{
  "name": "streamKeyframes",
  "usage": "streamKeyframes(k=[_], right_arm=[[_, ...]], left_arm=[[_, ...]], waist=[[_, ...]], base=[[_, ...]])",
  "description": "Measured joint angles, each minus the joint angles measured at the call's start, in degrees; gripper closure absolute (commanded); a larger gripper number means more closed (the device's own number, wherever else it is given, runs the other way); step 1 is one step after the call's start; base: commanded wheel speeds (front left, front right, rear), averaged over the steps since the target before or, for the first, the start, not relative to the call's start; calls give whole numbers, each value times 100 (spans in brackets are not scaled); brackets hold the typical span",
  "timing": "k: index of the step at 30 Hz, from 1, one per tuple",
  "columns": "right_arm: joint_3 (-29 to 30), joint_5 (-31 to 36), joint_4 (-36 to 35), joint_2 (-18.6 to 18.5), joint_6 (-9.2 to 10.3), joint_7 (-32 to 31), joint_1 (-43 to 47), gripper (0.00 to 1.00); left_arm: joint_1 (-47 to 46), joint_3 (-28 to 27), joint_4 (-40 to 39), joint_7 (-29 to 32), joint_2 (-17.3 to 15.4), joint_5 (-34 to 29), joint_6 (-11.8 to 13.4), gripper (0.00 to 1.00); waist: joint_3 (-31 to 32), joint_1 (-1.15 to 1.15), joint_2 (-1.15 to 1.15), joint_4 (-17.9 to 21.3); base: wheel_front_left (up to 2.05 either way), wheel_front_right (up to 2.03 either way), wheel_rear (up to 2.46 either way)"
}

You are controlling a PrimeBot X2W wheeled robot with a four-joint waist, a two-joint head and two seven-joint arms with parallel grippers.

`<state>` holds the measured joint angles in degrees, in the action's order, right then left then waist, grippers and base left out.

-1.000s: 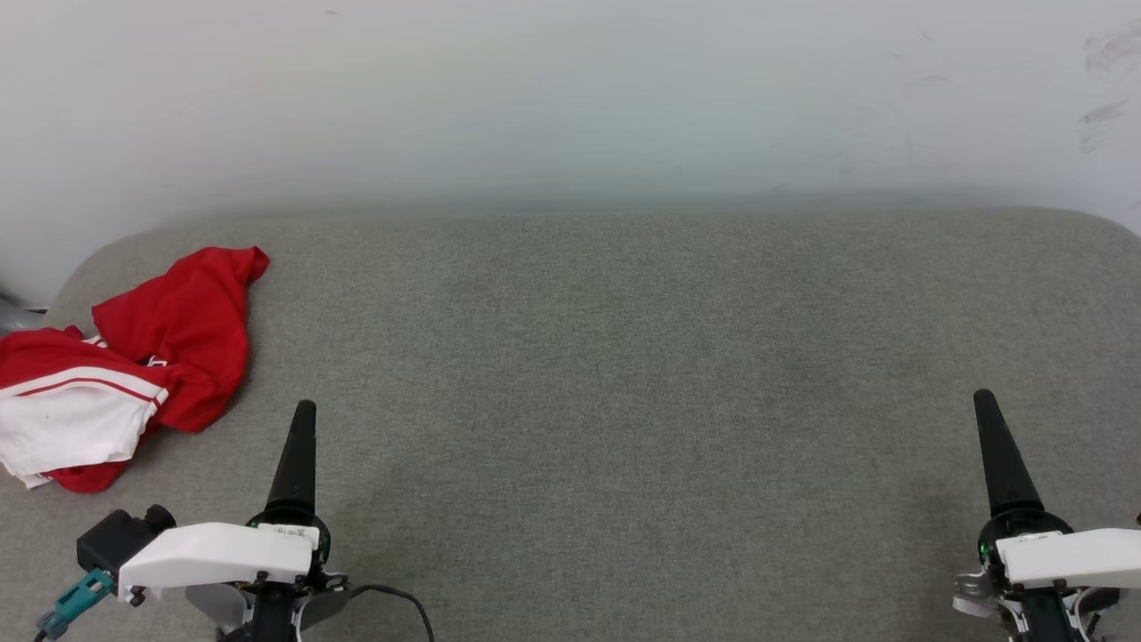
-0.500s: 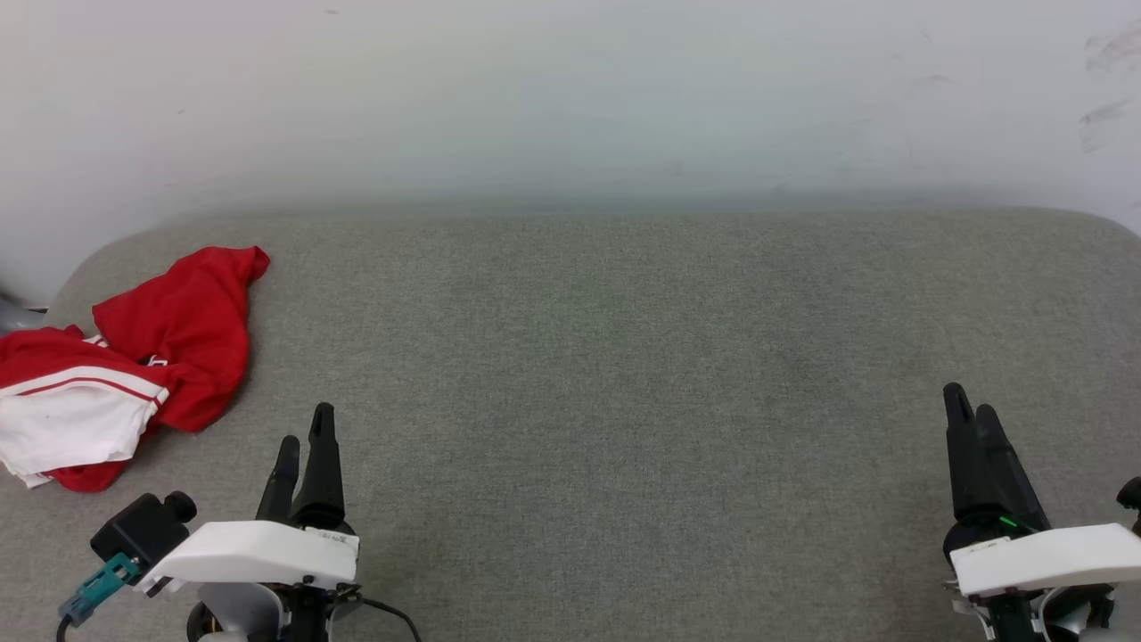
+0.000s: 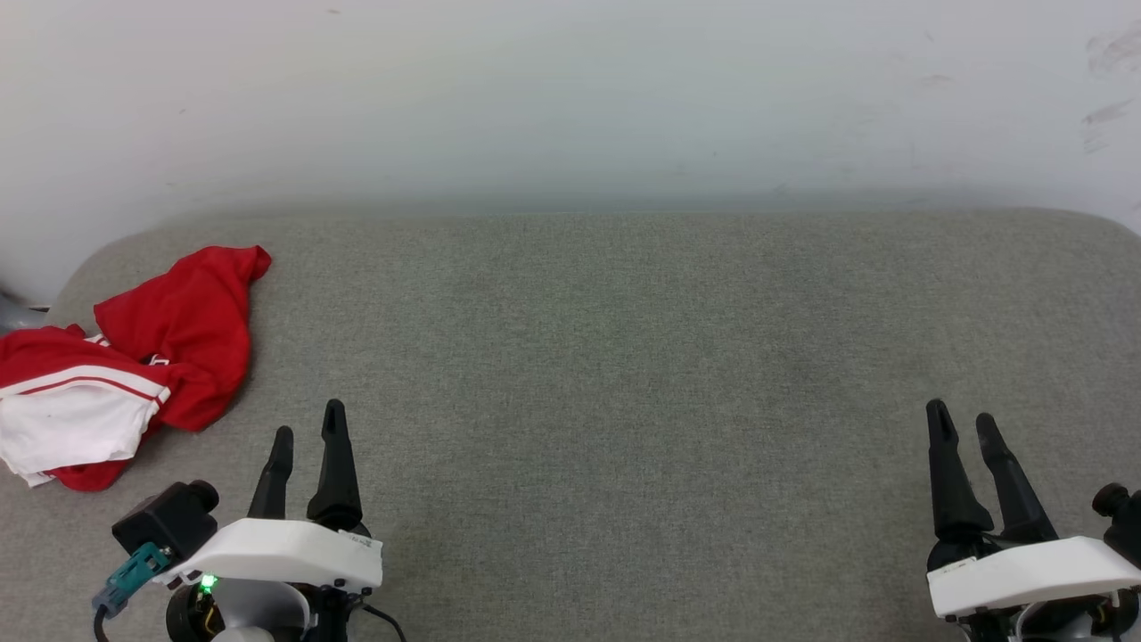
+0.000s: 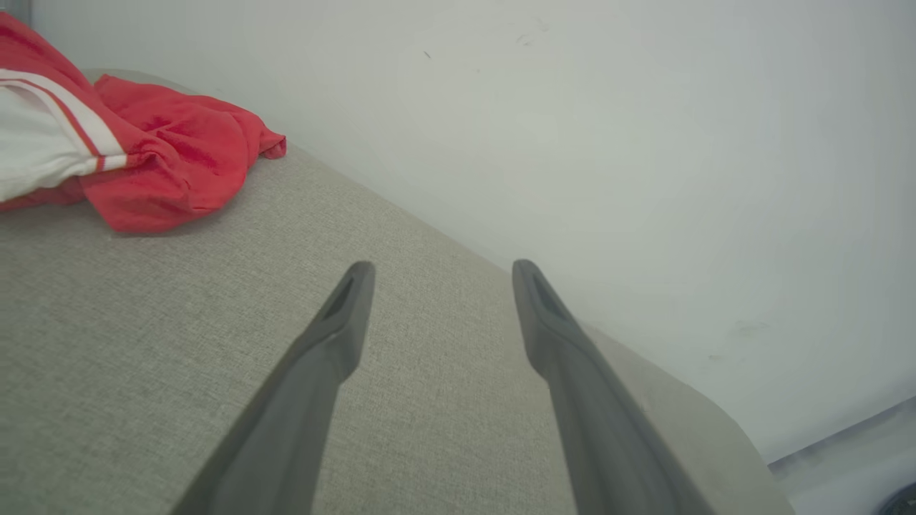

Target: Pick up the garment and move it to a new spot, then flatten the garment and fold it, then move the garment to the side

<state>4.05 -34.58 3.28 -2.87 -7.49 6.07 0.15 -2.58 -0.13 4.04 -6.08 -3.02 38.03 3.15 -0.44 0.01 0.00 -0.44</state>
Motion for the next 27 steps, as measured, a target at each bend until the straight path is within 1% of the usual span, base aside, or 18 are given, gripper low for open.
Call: streamKeyframes(k=[11, 27], right_arm=[[4, 726, -67, 0, 0, 169, 90, 0], [-4, 1661, -250, -1, 0, 422, 213, 0]], left_arm=[[70, 157, -96, -176, -43, -719, 91, 0], [155, 212, -265, -427, -51, -1664, 67, 0]], waist=[[1, -1, 0, -17], [12, 0, 0, -29]], base=[[0, 0, 0], [0, 0, 0]])
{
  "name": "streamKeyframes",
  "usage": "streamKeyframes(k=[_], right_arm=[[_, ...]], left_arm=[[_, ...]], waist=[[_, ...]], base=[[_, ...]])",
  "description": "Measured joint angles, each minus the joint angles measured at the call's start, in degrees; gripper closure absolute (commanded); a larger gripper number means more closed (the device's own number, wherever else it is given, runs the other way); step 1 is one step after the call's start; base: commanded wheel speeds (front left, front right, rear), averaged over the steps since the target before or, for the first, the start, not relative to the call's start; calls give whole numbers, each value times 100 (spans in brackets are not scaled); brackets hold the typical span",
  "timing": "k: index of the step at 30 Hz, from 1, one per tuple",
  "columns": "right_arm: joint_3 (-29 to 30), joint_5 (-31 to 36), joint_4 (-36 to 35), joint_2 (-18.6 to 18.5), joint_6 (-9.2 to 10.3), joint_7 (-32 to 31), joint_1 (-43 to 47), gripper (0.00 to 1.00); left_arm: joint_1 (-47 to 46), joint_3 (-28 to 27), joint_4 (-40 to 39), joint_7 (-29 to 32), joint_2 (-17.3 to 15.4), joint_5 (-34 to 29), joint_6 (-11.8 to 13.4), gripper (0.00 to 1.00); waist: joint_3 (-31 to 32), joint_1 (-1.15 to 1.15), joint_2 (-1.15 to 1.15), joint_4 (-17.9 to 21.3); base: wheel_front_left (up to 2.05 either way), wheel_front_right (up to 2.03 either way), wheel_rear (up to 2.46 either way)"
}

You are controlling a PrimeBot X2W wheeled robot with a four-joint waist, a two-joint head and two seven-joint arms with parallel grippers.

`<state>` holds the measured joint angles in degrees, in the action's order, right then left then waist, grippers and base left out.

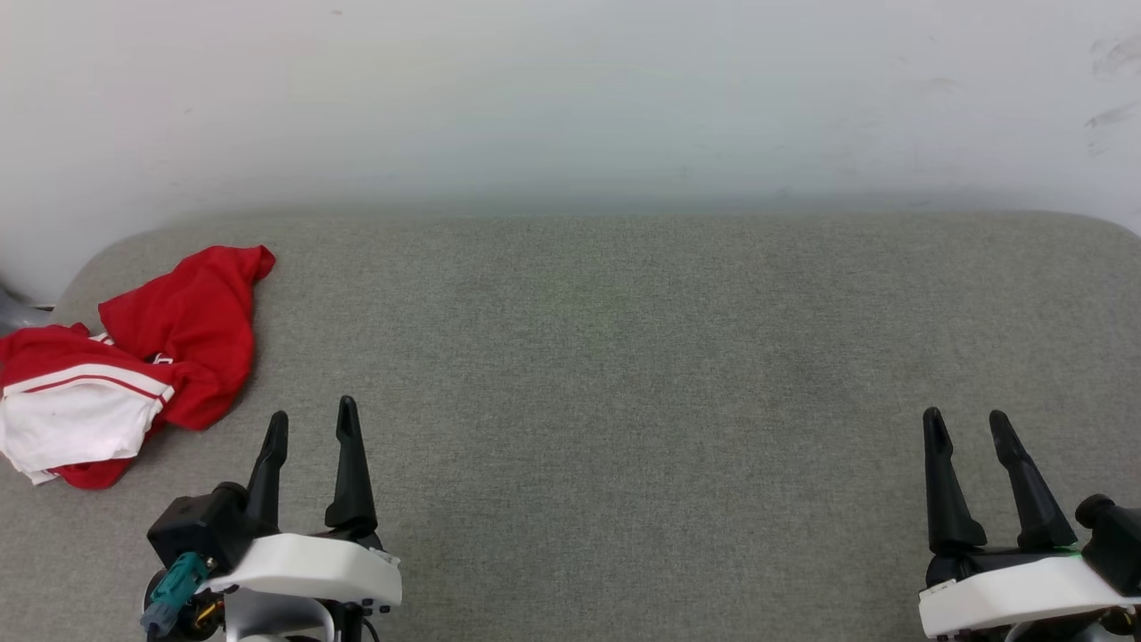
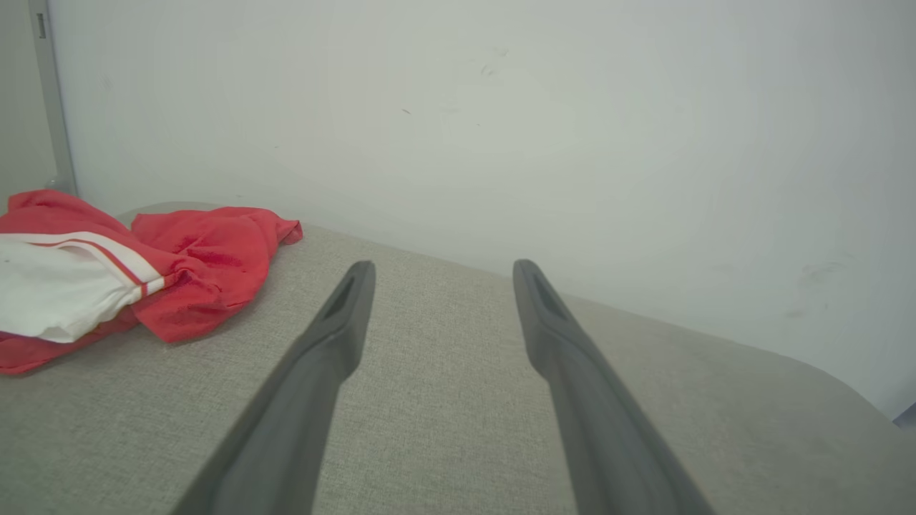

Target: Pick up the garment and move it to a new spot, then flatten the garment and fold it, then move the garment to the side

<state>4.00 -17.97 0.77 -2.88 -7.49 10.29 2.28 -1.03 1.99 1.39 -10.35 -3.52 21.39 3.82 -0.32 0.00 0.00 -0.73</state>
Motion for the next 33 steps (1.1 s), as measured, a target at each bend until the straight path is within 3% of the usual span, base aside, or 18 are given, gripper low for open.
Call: streamKeyframes(k=[18, 33], right_arm=[[-38, 715, -89, 0, -1, 227, 124, 0], [-56, 1257, -142, 0, -1, 383, 194, 0]], left_arm=[[89, 1, 64, -223, 40, -816, -216, 0], [175, 65, 129, -382, 57, -1365, -229, 0]], waist=[[-16, 0, 0, -24], [6, 0, 0, -34]], base=[[0, 0, 0], [0, 0, 0]])
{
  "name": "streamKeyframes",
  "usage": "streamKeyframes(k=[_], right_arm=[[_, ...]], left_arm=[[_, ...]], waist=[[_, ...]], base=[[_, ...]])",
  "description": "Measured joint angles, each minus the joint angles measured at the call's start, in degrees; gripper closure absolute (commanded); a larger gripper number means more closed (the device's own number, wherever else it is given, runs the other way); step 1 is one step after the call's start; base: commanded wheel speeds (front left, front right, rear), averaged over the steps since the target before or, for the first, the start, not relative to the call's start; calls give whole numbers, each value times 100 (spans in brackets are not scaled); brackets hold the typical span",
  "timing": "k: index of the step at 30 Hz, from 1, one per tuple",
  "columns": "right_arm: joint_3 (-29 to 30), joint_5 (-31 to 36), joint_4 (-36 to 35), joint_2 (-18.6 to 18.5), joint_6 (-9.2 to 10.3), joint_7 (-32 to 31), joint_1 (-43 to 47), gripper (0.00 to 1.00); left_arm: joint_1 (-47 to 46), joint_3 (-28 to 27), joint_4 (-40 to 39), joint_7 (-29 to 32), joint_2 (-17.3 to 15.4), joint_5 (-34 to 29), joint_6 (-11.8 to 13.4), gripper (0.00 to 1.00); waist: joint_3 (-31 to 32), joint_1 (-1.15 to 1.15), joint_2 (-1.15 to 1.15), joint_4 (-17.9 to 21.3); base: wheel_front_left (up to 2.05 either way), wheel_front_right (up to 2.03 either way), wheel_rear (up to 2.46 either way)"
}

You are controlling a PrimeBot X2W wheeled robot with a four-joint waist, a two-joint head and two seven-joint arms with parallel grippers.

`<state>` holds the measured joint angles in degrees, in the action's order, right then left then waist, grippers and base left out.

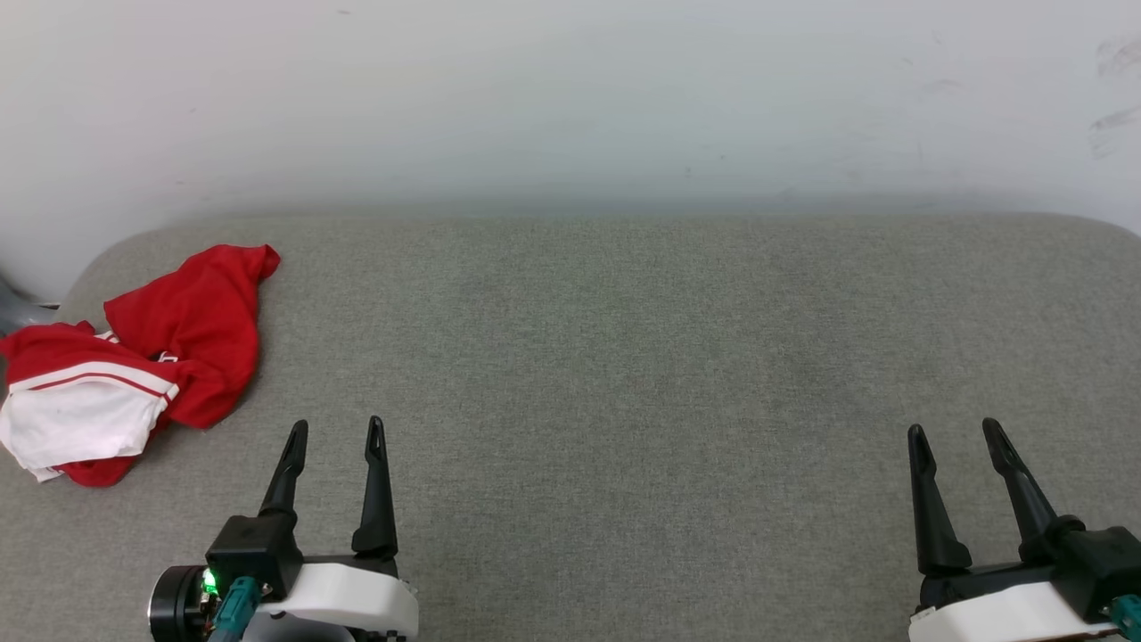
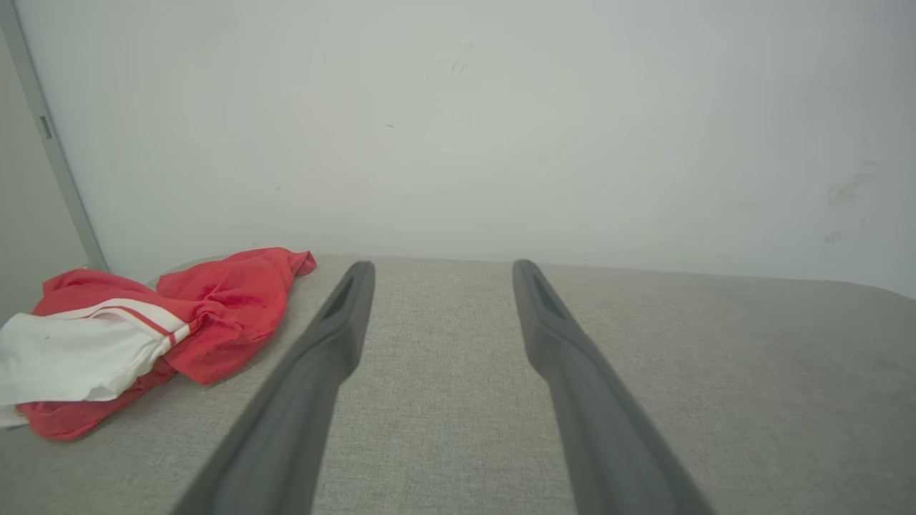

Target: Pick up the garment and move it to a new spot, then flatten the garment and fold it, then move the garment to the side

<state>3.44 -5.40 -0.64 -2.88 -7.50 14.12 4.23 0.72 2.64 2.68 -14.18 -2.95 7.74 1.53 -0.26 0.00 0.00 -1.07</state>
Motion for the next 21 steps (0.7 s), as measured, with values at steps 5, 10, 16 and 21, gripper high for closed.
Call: streamKeyframes(k=[5, 10, 16, 21], right_arm=[[5, 53, -11, 0, 0, 56, 48, 0], [19, 62, -14, -1, 0, 96, 56, 0], [15, -127, 55, -1, 0, 96, 58, 0], [3, -257, 120, -1, 0, 97, 58, 0]], left_arm=[[21, 21, 16, -58, 1, -122, -1, 0], [34, 35, 32, -83, 1, -188, 0, 0], [49, 27, 74, -88, 2, -59, -2, 0], [49, 15, 104, -88, 2, -24, -3, 0]], waist=[[16, 0, 0, -4], [30, 0, 0, -8], [29, 0, 0, -9], [20, 0, 0, -9]], base=[[0, 0, 0], [0, 0, 0], [0, 0, 0], [0, 0, 0]])
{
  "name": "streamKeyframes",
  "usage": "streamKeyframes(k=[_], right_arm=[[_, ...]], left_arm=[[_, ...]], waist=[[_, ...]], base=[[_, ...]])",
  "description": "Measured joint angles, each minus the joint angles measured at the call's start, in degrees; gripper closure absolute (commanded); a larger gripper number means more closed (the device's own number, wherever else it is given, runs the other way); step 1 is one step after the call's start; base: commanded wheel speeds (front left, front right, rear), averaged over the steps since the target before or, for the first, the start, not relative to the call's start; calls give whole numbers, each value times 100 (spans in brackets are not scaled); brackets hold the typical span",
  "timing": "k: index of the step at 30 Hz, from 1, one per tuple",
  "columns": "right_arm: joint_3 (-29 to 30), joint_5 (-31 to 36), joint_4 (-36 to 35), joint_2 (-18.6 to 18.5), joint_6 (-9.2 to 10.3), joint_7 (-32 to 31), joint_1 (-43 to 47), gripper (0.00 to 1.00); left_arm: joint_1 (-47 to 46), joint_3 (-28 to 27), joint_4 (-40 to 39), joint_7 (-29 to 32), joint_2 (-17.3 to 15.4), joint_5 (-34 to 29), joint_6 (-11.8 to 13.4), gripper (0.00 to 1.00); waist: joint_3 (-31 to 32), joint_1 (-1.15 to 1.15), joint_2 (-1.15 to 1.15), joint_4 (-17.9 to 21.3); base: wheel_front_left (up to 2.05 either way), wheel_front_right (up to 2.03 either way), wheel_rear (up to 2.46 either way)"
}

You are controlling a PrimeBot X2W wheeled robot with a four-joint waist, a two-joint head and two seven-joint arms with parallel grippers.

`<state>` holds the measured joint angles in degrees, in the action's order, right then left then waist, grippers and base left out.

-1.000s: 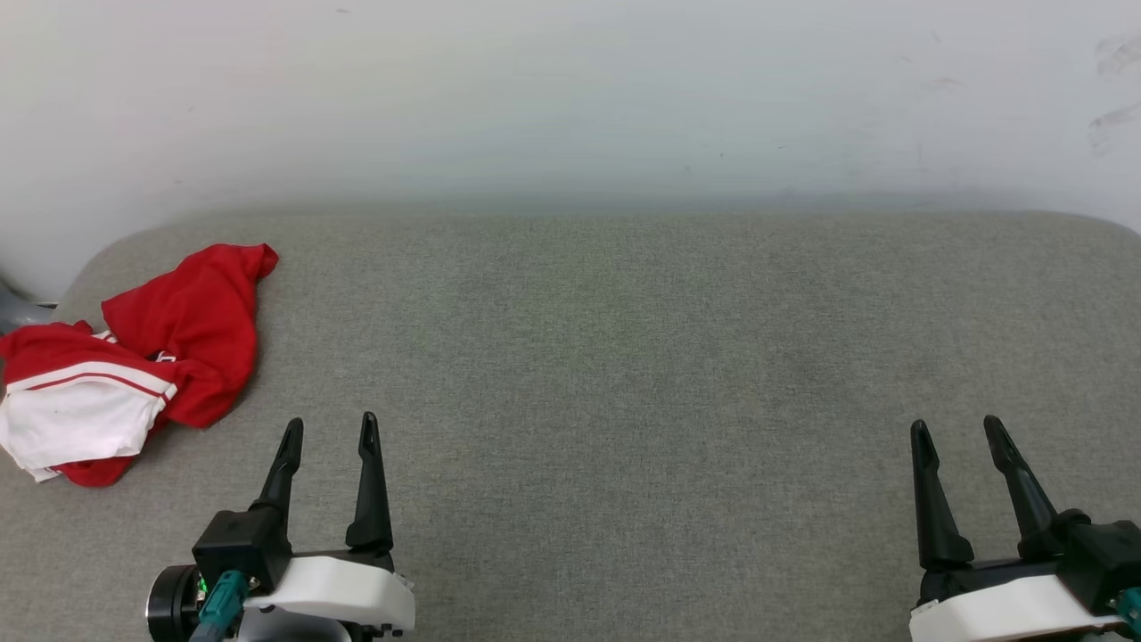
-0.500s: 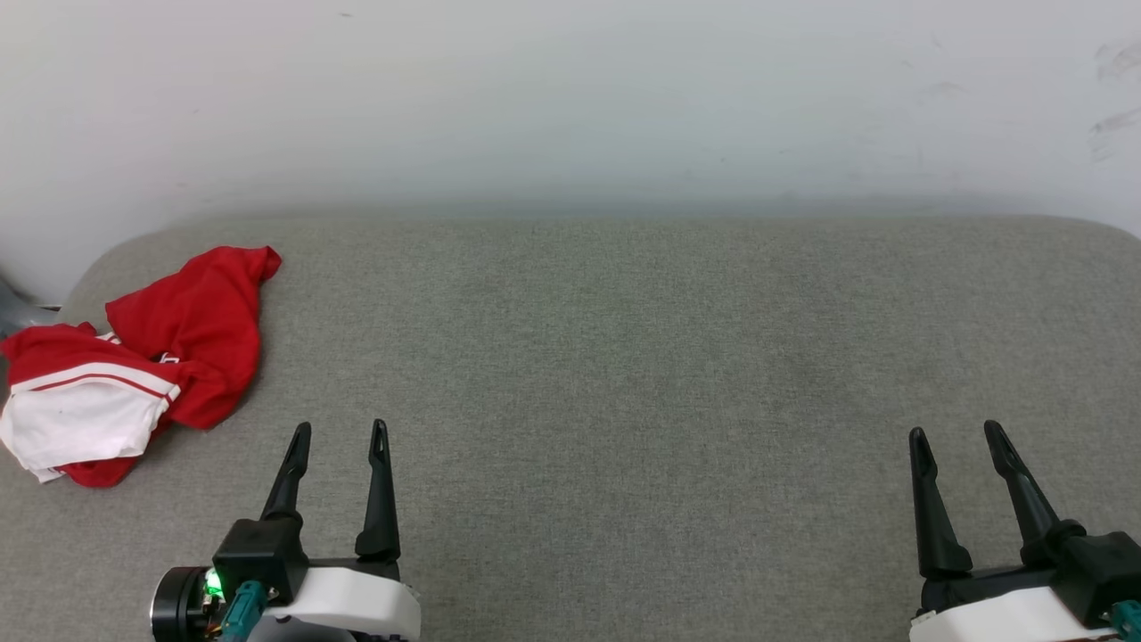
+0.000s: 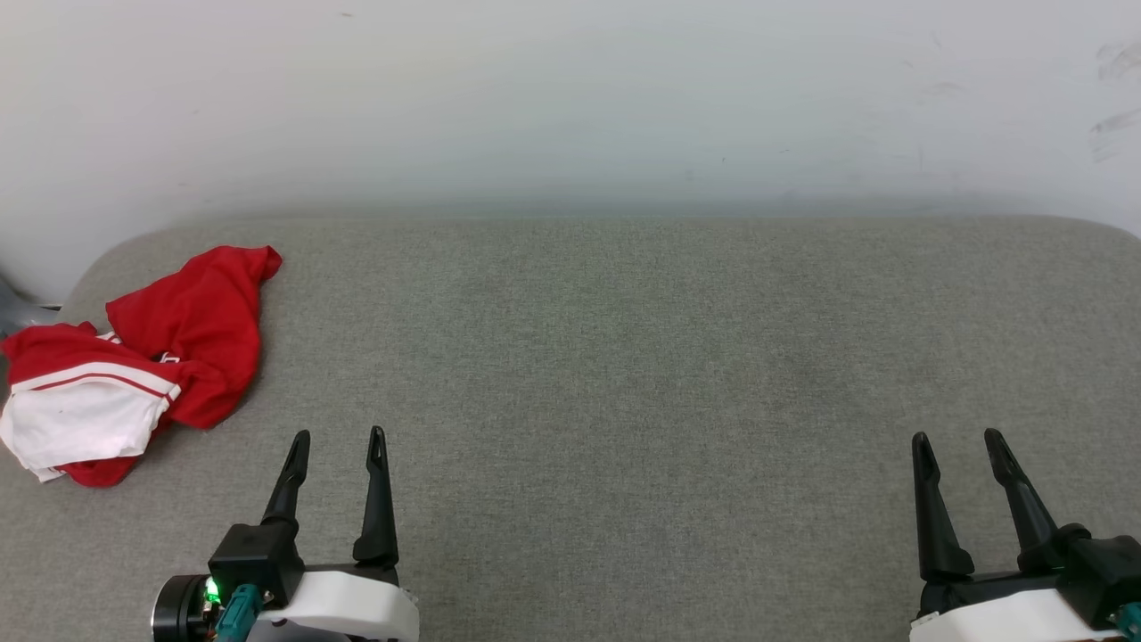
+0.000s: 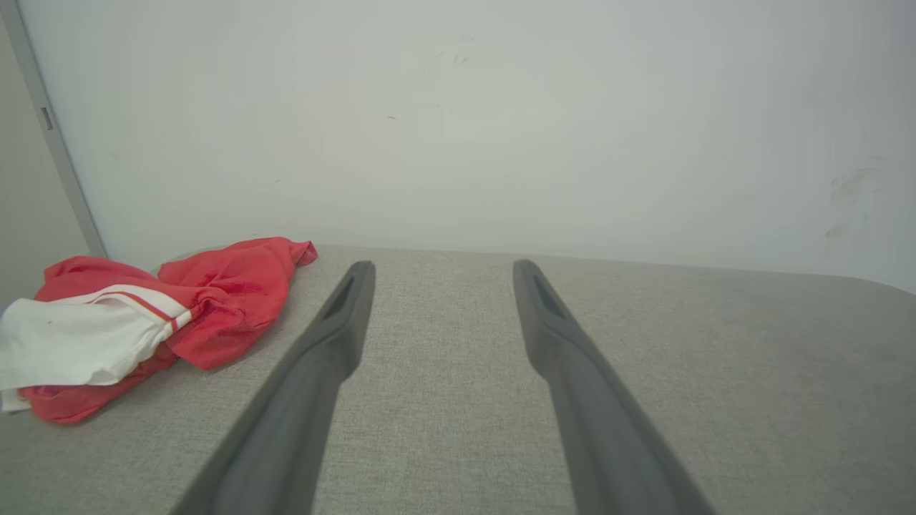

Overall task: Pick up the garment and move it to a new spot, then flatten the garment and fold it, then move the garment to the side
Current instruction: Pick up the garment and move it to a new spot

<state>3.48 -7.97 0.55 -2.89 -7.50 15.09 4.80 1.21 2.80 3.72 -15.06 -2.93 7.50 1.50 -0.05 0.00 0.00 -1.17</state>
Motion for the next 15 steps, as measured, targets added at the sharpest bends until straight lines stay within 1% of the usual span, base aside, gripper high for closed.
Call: streamKeyframes(k=[7, 15], right_arm=[[-13, -156, 125, 0, 0, 0, 15, 0], [-26, -181, 180, 0, 0, 0, 17, 0]], left_arm=[[-1, -32, 66, 0, 0, 40, -33, 0], [-1, -36, 118, 0, 0, 78, -47, 0]], waist=[[-5, 0, 0, 0], [-18, 0, 0, -5]], base=[[0, 0, 0], [0, 0, 0]])
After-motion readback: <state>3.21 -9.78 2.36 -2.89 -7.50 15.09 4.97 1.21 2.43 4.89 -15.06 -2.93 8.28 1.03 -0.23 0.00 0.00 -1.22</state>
